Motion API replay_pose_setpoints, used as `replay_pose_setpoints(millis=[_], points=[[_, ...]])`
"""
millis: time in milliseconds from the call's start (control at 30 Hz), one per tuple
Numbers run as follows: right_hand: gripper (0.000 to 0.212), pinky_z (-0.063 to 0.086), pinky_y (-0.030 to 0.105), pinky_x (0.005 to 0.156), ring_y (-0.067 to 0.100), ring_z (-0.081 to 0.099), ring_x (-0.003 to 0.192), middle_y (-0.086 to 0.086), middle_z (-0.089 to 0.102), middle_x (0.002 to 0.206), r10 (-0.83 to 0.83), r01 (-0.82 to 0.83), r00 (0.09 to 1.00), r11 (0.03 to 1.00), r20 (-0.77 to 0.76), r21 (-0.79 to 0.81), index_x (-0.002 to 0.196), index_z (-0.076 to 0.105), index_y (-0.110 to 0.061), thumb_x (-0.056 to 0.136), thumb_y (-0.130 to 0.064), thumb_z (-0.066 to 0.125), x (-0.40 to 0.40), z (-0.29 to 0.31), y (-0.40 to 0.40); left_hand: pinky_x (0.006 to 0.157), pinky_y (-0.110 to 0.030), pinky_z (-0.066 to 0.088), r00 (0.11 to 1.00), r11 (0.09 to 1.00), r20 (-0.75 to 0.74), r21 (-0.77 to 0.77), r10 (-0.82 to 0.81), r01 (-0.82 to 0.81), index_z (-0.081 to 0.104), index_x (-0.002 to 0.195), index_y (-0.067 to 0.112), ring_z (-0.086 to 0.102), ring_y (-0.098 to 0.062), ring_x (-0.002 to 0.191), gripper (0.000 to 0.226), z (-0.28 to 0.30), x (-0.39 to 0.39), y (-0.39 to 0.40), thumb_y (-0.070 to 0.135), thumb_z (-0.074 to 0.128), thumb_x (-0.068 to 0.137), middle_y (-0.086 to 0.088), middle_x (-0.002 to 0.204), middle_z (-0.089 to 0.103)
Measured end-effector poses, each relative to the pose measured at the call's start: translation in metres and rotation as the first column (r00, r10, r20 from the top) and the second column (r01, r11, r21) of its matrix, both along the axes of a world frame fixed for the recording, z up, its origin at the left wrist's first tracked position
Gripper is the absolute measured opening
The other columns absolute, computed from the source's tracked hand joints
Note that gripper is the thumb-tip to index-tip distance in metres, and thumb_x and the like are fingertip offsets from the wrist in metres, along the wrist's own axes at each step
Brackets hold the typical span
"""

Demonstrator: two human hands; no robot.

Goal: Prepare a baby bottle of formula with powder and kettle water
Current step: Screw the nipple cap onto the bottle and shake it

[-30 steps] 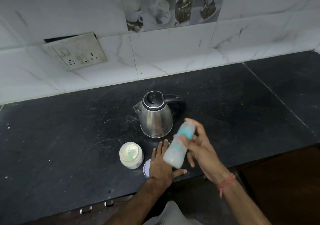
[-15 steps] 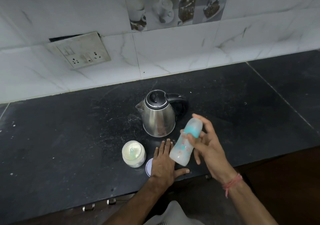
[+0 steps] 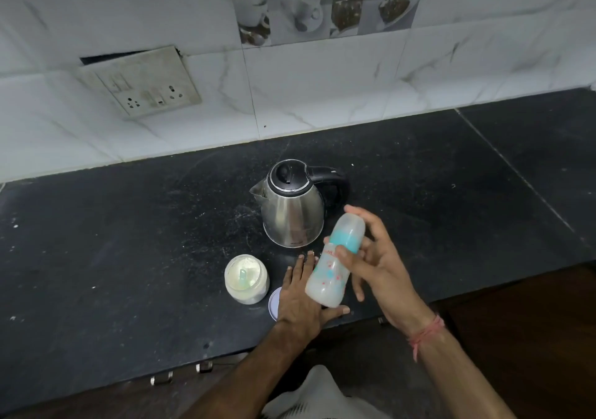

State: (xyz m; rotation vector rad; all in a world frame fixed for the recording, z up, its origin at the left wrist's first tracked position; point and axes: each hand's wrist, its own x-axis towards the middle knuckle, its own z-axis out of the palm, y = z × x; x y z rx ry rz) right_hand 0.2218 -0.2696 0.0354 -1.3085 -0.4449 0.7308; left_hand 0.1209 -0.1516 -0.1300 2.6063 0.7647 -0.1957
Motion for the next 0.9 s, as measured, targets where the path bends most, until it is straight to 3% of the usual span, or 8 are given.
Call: replay_pose_setpoints(millis=[100,233,333,467,567,700,800,900], points=[[0.061,0.046,0.025,0.041,0.027,0.067,0.097,0.007,0.076,0.126,-0.232,0.242,0.965,0.968,-0.122,0.071,0.154,0.046,-0.036,0.098,-0.035,0.071,0.004,0.008,0.002,0.144,-0.048,0.000,0.996,0.993,-0.066,0.096,-0.056,0.063,-0.001,0.183,0.012,-0.003,-0.027,0.178,0.136,0.004,0.005,0.002,0.096,0.054,0.091,-0.006,0.192,-0.002],[0.066,0.048,0.027,0.043,0.029,0.075,0.104,0.017,0.073,0.130,-0.046,0.046,0.999,0.998,-0.007,0.036,0.155,0.046,-0.037,0.096,-0.031,0.077,0.008,0.013,0.003,0.144,-0.044,-0.002,0.999,0.999,-0.045,0.045,-0.014,0.016,0.001,0.183,0.017,0.001,-0.025,0.178,0.131,0.007,0.002,0.001,0.092,0.060,0.092,-0.004,0.191,0.003],[0.065,0.048,0.025,0.042,0.027,0.070,0.097,0.019,0.071,0.133,-0.180,0.188,0.978,0.979,-0.110,0.072,0.155,0.046,-0.038,0.098,-0.042,0.077,0.007,0.013,-0.001,0.144,-0.047,0.000,0.996,0.991,-0.069,0.112,-0.063,0.071,0.001,0.183,0.014,0.000,-0.027,0.178,0.134,0.006,0.002,0.001,0.096,0.053,0.092,-0.007,0.192,0.000],[0.068,0.047,0.025,0.042,0.030,0.073,0.099,0.018,0.075,0.130,0.011,-0.008,0.998,0.999,-0.055,0.042,0.156,0.046,-0.035,0.096,-0.028,0.079,0.002,0.011,-0.005,0.138,-0.037,-0.013,1.000,1.000,-0.019,0.001,0.005,-0.005,-0.001,0.182,0.018,-0.003,-0.023,0.178,0.133,0.009,0.001,-0.002,0.091,0.063,0.092,-0.003,0.191,-0.001],[0.066,0.047,0.022,0.041,0.025,0.068,0.091,0.021,0.073,0.132,-0.107,0.141,0.972,0.977,-0.208,0.158,0.156,0.049,-0.036,0.096,-0.036,0.075,0.000,0.014,-0.007,0.144,-0.045,-0.002,0.998,0.993,-0.038,0.106,-0.046,0.050,0.003,0.183,0.015,-0.003,-0.026,0.178,0.132,0.008,0.002,0.002,0.096,0.053,0.092,-0.006,0.192,0.000],[0.075,0.048,0.024,0.043,0.028,0.073,0.102,0.023,0.074,0.130,0.003,0.004,0.998,0.994,-0.067,0.110,0.156,0.047,-0.034,0.089,-0.035,0.080,-0.003,0.013,-0.005,0.139,-0.038,-0.011,1.000,1.000,-0.023,0.018,-0.012,0.013,0.000,0.183,0.019,-0.003,-0.022,0.178,0.131,0.007,-0.004,-0.002,0.092,0.060,0.092,-0.002,0.191,0.001],[0.075,0.049,0.025,0.044,0.026,0.069,0.095,0.021,0.073,0.131,-0.160,0.173,0.981,0.978,-0.113,0.116,0.156,0.047,-0.035,0.088,-0.041,0.080,-0.002,0.010,-0.005,0.144,-0.045,-0.001,0.999,0.998,0.020,0.054,-0.035,0.033,0.002,0.183,0.018,-0.002,-0.024,0.178,0.132,0.007,0.001,0.003,0.097,0.053,0.090,-0.003,0.192,0.001],[0.071,0.050,0.029,0.044,0.032,0.072,0.097,0.018,0.072,0.127,-0.045,0.045,0.999,0.998,-0.011,0.049,0.152,0.048,-0.038,0.091,-0.031,0.082,-0.002,0.010,0.000,0.144,-0.052,0.010,0.989,0.999,0.146,-0.033,-0.014,0.019,0.007,0.179,0.046,0.016,-0.027,0.177,0.119,-0.004,-0.003,0.000,0.090,0.068,0.086,-0.005,0.190,0.019]])
